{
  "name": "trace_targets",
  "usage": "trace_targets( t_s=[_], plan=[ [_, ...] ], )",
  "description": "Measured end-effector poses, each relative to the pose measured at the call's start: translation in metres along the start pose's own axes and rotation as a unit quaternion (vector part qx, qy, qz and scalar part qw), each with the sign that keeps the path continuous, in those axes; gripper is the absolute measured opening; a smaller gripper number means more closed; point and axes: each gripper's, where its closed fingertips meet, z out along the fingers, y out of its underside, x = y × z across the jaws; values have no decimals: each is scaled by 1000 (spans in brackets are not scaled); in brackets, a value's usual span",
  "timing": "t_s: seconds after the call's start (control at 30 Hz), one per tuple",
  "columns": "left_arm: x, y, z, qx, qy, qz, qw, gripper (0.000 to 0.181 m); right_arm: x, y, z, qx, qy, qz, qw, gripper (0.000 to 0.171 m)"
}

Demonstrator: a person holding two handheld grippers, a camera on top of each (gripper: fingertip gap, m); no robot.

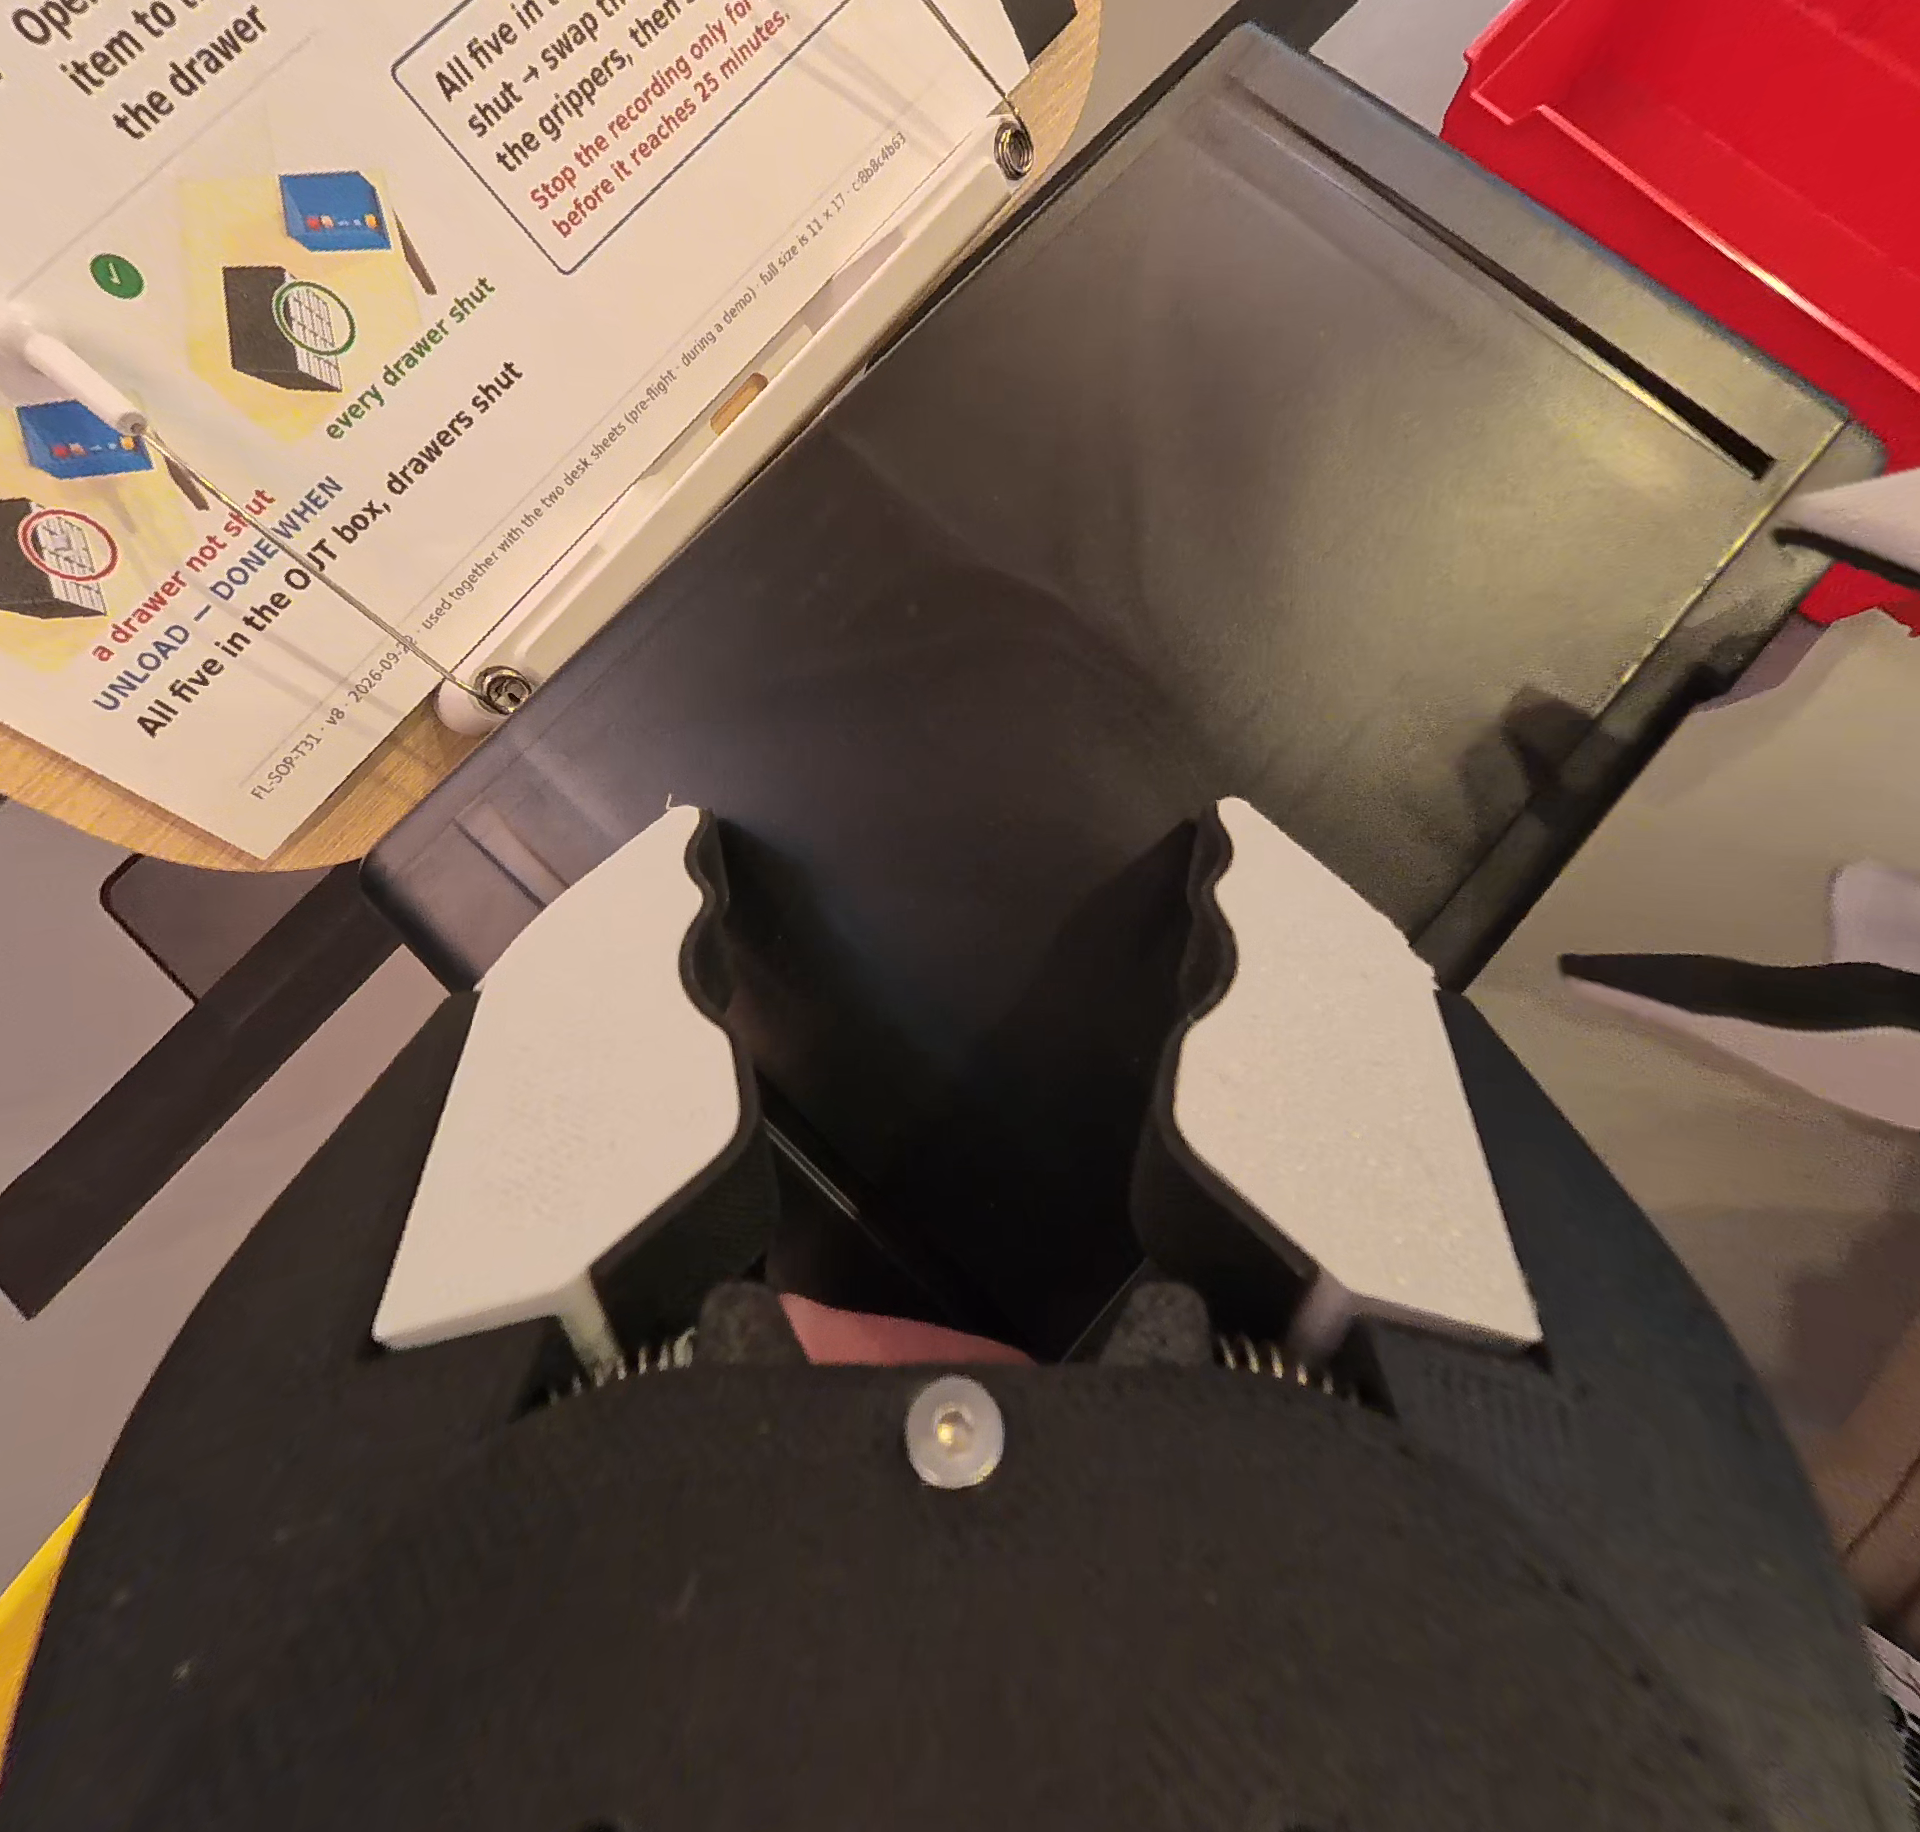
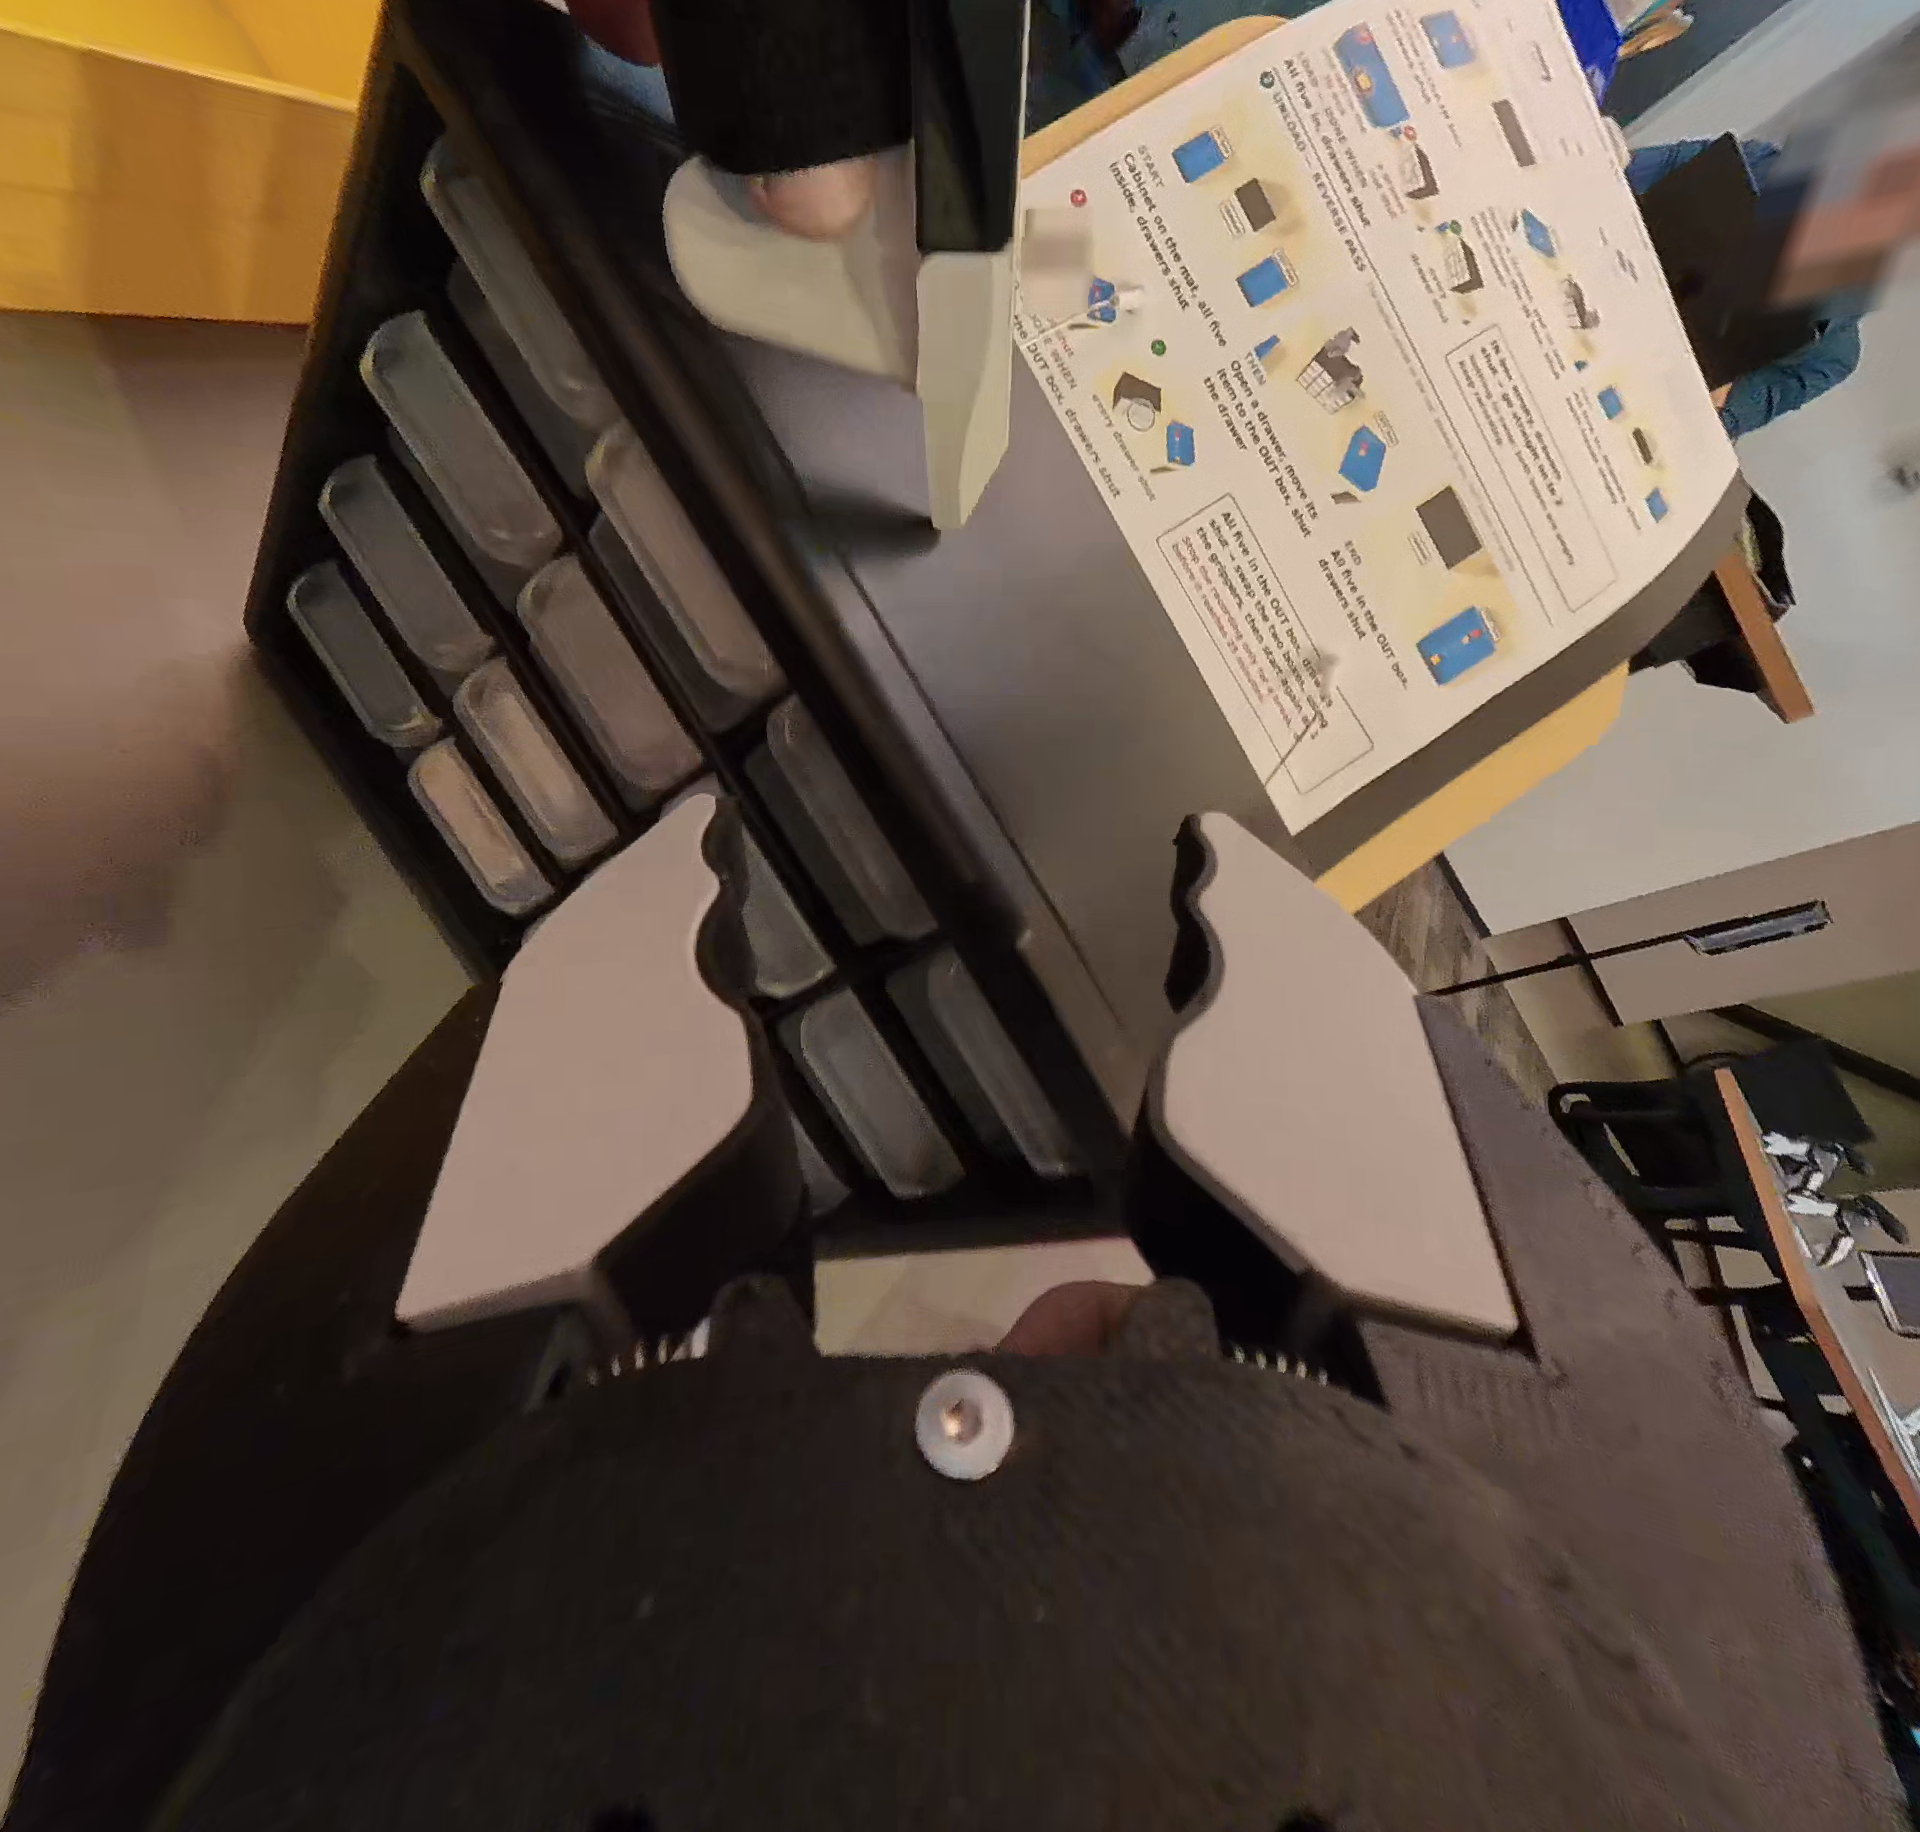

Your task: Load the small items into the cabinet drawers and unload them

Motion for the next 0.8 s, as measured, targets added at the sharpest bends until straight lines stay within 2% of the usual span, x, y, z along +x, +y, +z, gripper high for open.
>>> trace_targets(
  t_s=[0.03,0.27,0.47,0.57,0.8],
  plan=[
    [0,0,0,4,0,0,1000,85,-1,5,-4,1,1,1,1000,78],
    [2,2,-6,21,-23,14,999,88,-13,45,-18,-21,38,-55,998,79],
    [4,3,-9,17,-40,24,999,84,-21,44,4,-12,123,-177,976,97],
    [5,4,-9,17,-34,19,999,83,-23,39,17,-2,150,-206,967,105],
    [8,4,-7,18,-19,20,999,84,-16,29,26,5,176,-224,958,89]
  ],
)
